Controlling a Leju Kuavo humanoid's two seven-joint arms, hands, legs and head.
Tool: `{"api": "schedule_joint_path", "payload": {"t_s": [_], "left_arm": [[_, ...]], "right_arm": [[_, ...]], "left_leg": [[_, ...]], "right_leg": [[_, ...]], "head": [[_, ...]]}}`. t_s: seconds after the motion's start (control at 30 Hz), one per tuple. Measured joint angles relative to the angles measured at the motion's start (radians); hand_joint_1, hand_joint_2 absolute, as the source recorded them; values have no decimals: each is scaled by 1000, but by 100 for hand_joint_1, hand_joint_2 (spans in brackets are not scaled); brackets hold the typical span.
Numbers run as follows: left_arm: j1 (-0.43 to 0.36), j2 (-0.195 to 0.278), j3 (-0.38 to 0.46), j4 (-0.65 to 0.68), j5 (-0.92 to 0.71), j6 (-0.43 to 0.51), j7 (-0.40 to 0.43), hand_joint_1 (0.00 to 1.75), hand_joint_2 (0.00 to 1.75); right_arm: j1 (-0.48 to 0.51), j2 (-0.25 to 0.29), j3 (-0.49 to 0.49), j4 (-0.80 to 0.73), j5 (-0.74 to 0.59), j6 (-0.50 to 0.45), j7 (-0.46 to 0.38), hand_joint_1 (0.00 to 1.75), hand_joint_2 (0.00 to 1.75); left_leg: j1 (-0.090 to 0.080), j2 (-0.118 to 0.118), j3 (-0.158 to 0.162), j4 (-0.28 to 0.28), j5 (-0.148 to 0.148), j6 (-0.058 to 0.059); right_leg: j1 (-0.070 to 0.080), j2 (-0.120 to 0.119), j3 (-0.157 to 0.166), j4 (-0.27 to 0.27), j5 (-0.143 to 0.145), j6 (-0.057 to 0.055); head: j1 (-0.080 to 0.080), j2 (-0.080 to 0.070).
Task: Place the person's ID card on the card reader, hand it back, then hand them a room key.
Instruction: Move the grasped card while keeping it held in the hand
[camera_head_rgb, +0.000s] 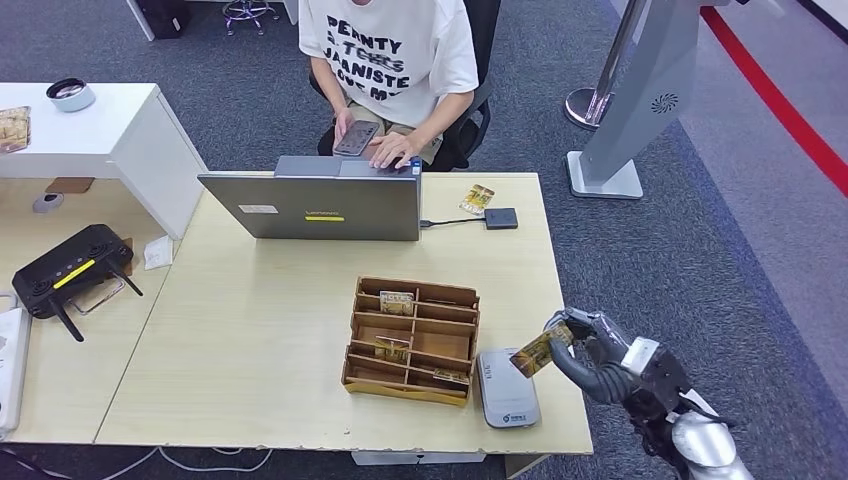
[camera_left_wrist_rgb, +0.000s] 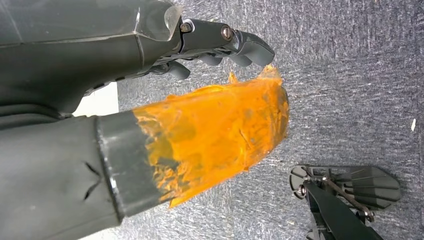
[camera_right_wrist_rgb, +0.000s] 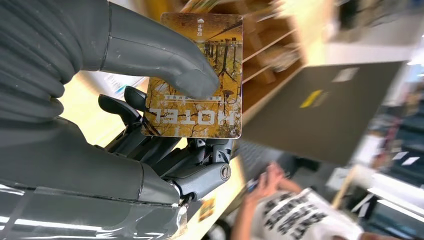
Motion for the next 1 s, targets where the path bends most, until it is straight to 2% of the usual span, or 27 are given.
{"api": "schedule_joint_path", "payload": {"t_s": [0.13,0.3,0.53,1.0], "left_arm": [[0,0,4,0,-1,4,0,0,0],[-1,0,6,0,-1,8,0,0,0],[-1,0,7,0,-10,8,3,0,0],[-1,0,14,0,-17,8,3,0,0]], "right_arm": [[-26,-8,40,32,141,-116,39,175,175],[-56,-19,89,64,224,-189,76,175,175],[-92,-41,155,116,349,-321,177,175,175],[-109,-64,202,171,370,-343,198,175,175]], "left_leg": [[0,0,0,0,0,0],[0,0,0,0,0,0],[0,0,0,0,0,0],[0,0,0,0,0,0]], "right_leg": [[0,0,0,0,0,0],[0,0,0,0,0,0],[0,0,0,0,0,0],[0,0,0,0,0,0]], "head": [[0,0],[0,0],[0,0],[0,0]]}}
